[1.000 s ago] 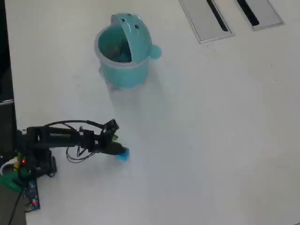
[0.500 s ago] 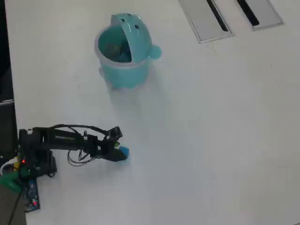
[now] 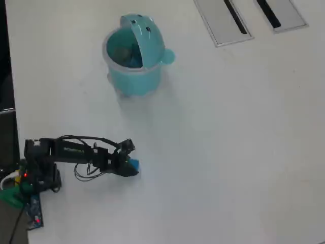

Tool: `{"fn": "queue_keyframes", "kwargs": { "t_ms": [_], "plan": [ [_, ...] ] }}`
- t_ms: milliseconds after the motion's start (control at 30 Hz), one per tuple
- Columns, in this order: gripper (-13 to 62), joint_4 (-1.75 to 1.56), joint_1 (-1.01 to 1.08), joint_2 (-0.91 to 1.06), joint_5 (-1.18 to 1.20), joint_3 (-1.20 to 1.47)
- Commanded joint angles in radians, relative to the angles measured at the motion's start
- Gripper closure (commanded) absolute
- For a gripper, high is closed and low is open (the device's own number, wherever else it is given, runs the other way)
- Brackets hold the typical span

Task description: Grasp RGB lego blocks and put them in the bin one by one.

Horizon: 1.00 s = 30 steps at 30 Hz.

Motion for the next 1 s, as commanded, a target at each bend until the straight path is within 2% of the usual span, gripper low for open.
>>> {"fn": "queue_keyframes", "kwargs": {
  "t_ms": [0, 200, 533, 967],
  "plan": [
    [17.3, -0.012, 0.0, 0.002, 0.002, -0.066],
    [20.7, -0.012, 0.0, -0.011, 0.003, -0.064],
    [34.7, -0.012, -0.005, -0.014, 0.029, -0.075],
    [35.3, -0.092, -0.149, 0.069, 0.267, -0.186]
  ]
}}
